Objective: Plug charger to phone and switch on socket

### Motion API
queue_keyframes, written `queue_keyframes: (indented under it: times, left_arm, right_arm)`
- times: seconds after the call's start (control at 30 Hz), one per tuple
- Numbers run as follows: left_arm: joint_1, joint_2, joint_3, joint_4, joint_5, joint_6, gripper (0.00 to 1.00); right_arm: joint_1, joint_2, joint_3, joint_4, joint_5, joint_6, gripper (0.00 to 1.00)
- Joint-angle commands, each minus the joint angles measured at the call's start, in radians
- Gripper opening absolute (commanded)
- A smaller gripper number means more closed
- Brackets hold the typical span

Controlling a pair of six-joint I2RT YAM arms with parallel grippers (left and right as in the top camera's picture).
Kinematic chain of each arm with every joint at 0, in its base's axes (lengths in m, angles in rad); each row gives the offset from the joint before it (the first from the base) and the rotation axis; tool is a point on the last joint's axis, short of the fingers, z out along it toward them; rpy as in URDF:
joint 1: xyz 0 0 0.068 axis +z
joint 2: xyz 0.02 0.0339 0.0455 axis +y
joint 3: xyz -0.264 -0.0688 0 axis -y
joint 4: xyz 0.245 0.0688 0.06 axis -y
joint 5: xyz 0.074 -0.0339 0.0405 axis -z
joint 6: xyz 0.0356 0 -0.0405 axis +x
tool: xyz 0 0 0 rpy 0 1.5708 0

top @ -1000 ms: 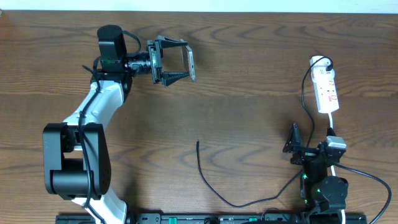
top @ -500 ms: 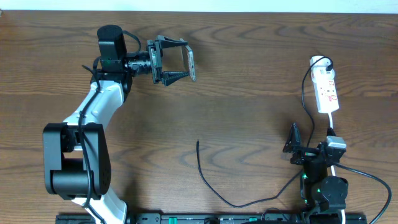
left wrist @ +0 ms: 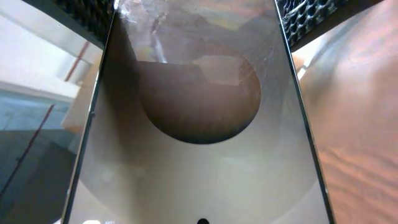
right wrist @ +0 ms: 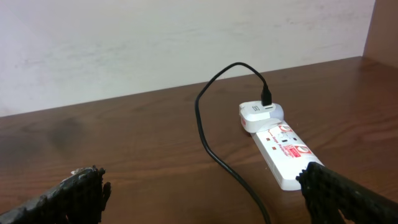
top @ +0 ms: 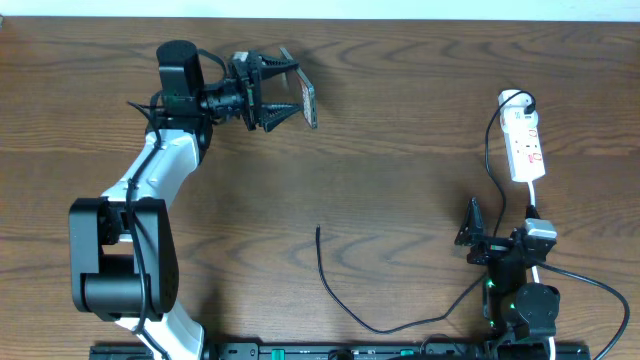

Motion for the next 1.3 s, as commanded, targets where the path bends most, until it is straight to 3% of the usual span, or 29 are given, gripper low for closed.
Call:
queue_keyframes:
  times: [0.0, 0.17, 0.37, 0.57, 0.83, 0.97, 1.1, 1.27]
  left_arm:
    - [0.003, -0.022, 0.02, -0.081, -0.051, 0.212, 0.07]
    - [0.003, -0.021, 0.02, -0.343, -0.173, 0.36, 0.07]
    - [0.003, -0.021, 0.02, -0.396, -0.204, 0.399, 0.08]
    - [0.003, -0.021, 0.02, -0.406, -0.233, 0.409, 0.07]
    - [0.002, -0.021, 0.02, -0.455, -0.278, 0.409, 0.07]
    - [-0.007, -0.021, 0.02, -0.459, -0.278, 0.409, 0.08]
    - [-0.033, -0.021, 0.02, -0.459, -0.278, 0.409, 0.07]
    - [-0.07, -0.021, 0.02, -0.467, -0.312, 0.409, 0.07]
  right_arm:
    - [-0.006, -0.002, -0.001, -0.003, 0.008, -0.014, 0.99]
    - [-0.006, -0.002, -0.001, 0.002, -0.033, 0.056, 0.99]
    - [-0.006, -0.002, 0.024, 0.04, -0.173, 0.095, 0.99]
    - [-0.006, 0.095, 0.27, -0.121, -0.185, 0.09, 0.99]
    - [-0.006, 0.627, 0.729, -0.319, -0.48, 0.092, 0.99]
    - [-0.006, 0.969, 0.923, -0.372, -0.818, 0.092, 0.99]
    - [0.009, 1.187, 0.975, -0.295, -1.022, 0.111, 0.99]
    - [0.015, 1.376, 0.975, -0.2, -1.093, 0.322, 0.99]
